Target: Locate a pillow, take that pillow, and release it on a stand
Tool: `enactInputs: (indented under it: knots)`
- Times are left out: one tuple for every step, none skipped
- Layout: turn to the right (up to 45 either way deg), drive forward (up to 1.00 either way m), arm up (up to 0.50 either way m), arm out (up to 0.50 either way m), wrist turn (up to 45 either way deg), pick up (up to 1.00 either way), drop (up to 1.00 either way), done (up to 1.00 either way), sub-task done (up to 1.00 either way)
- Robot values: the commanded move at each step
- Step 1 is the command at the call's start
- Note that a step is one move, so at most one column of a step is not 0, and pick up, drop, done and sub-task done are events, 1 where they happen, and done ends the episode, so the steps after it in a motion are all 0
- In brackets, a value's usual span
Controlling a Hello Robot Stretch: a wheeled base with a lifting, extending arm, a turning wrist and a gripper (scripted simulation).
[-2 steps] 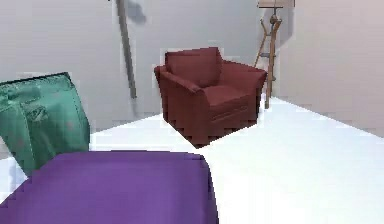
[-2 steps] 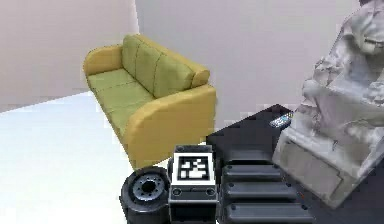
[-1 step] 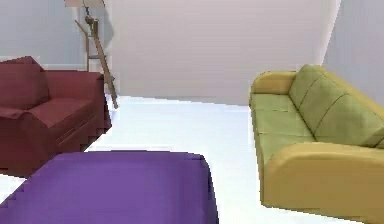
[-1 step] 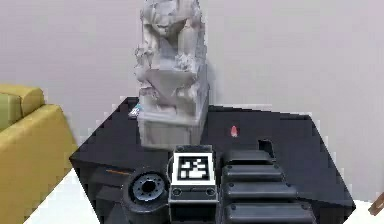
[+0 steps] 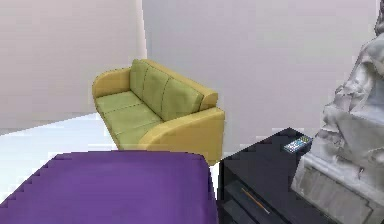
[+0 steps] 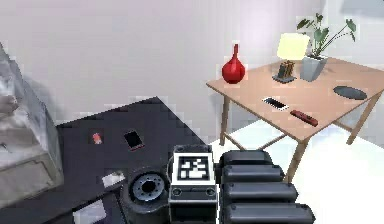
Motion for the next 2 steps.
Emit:
enactInputs:
  knots:
    - [21.0,0.0,0.0,0.0,0.0,0.0,0.0,0.0,0.0]
    - [0.0,0.15,0.0,0.0,0.0,0.0,0.0,0.0,0.0]
